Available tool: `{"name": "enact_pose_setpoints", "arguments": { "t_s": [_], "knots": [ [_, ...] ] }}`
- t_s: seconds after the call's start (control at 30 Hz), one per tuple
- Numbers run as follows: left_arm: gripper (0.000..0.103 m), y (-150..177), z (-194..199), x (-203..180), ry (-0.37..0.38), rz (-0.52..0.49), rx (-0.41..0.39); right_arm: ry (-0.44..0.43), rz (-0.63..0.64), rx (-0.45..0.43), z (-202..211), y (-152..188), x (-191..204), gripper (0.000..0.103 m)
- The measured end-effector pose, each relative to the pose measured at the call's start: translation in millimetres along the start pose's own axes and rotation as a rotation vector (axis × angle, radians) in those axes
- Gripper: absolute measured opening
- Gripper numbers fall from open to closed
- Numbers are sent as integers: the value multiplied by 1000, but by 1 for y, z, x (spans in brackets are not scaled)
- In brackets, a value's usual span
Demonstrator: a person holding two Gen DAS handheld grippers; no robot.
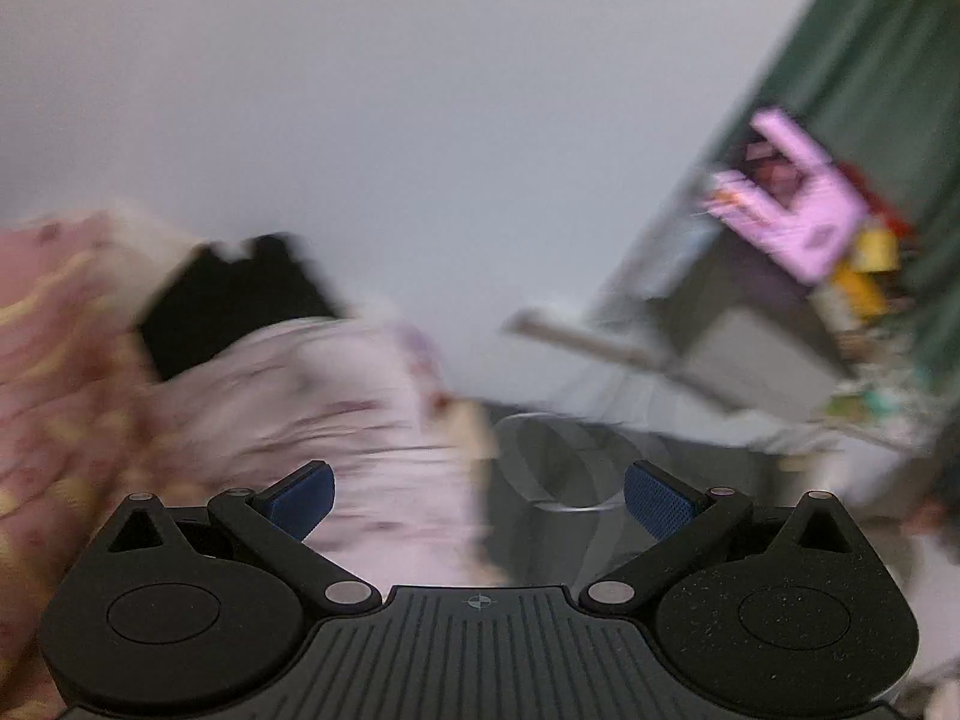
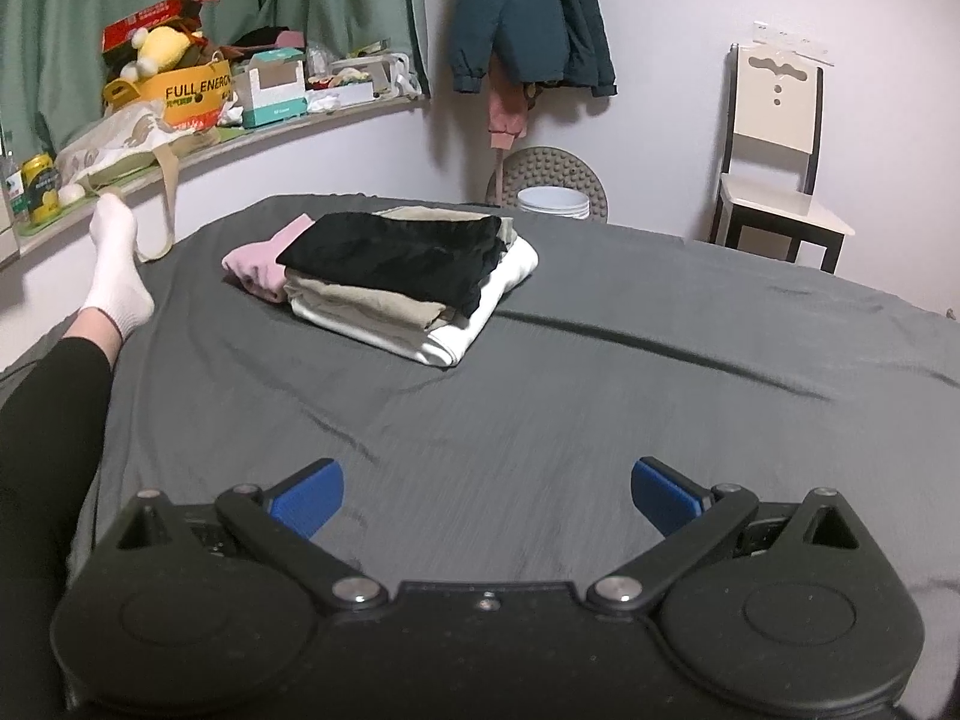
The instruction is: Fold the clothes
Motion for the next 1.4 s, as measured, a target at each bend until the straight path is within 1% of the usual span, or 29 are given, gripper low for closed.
{"name": "enact_pose_setpoints", "arguments": {
  "t_s": [0.03,0.07,0.13,0.2,0.27,0.37,0.4,0.43,0.47,0.53,0.57,0.6,0.67,0.7,0.73,0.83,0.9,0.93,0.97,1.03,1.13,1.17,1.2,1.27,1.3,1.33,1.4],
  "knots": [
    [103,7,-6,4,-64,-35,-5,-1,4,3,-1,1,1,103],
    [103,13,-12,7,-104,-72,-7,-1,7,5,-1,1,1,103],
    [103,22,-24,10,-133,-115,2,-2,16,11,-2,3,3,103],
    [103,30,-34,13,-141,-109,28,-3,23,17,-3,4,5,103],
    [103,34,-37,20,-110,-79,70,-3,29,24,-4,6,7,103],
    [103,42,-53,15,-112,-51,154,-5,39,32,-6,8,9,103],
    [103,43,-55,14,-113,-43,165,-6,43,35,-6,9,10,103],
    [103,44,-56,13,-97,-26,165,-6,48,37,-7,9,11,103],
    [103,43,-55,12,-62,-2,159,-5,52,40,-7,10,11,103],
    [103,44,-56,1,38,38,148,-4,59,49,-10,12,13,103],
    [103,44,-59,-10,78,26,149,-4,61,53,-10,13,13,103],
    [103,45,-63,-22,109,-5,153,-4,63,56,-11,13,14,103],
    [103,49,-75,-56,170,-116,160,-3,67,62,-13,14,15,103],
    [103,51,-83,-71,180,-173,157,-3,70,64,-13,15,16,103],
    [103,54,-92,-87,173,-231,153,-3,73,65,-13,16,17,103],
    [102,62,-135,-122,114,-395,150,0,83,73,-14,18,17,103],
    [97,69,-169,-137,59,-494,161,-1,88,80,-14,19,17,103],
    [91,72,-186,-142,28,-534,174,0,90,81,-14,19,17,103],
    [82,74,-200,-143,0,-554,188,2,90,82,-14,20,17,103],
    [71,78,-226,-143,-51,-572,217,4,89,86,-15,20,17,103],
    [63,84,-258,-139,-120,-607,248,5,88,98,-17,21,18,103],
    [57,87,-264,-137,-134,-619,256,6,90,102,-18,21,18,103],
    [53,91,-271,-136,-144,-631,265,7,92,105,-19,22,19,103],
    [36,97,-278,-134,-146,-631,282,11,99,113,-22,24,20,103],
    [32,99,-280,-133,-145,-626,282,12,101,119,-23,25,20,103],
    [24,100,-281,-132,-146,-621,272,13,101,126,-25,26,21,103],
    [20,101,-279,-131,-129,-604,242,13,101,138,-27,28,21,103]
  ]
}}
Point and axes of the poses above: each gripper's, at about its wrist camera, not at the fingertips, and z roughly against the way its jaws point, x to its left, y to its underside, the point moved 1 cm from there along -z, roughly the way its jaws point, and after that the axes turned 10 degrees about -x, right-handed, at the moved point
